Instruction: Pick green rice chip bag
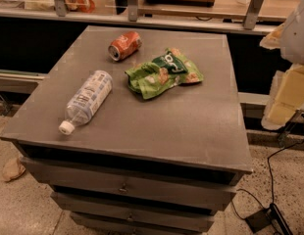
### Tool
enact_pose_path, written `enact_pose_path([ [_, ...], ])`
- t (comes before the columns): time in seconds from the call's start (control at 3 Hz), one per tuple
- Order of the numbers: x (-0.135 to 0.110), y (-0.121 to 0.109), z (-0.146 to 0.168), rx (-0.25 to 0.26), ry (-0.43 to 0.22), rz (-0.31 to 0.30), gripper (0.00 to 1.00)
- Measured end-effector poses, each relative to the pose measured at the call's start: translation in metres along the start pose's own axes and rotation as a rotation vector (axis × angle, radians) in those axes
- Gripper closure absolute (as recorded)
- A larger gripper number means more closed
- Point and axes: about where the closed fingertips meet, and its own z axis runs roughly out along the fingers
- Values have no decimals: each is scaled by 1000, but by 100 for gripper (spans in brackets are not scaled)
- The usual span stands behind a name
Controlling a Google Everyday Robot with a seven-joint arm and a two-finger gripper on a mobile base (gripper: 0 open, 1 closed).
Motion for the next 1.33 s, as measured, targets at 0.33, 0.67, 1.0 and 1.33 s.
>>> enact_pose_path([
  [0.33, 0, 0, 0, 0, 0, 0, 0],
  [0.67, -4, -7, 3, 38, -27, 8, 0],
  [1.0, -12, -22, 10, 126, -91, 22, 0],
  [1.33, -26, -44, 22, 222, -187, 23, 0],
])
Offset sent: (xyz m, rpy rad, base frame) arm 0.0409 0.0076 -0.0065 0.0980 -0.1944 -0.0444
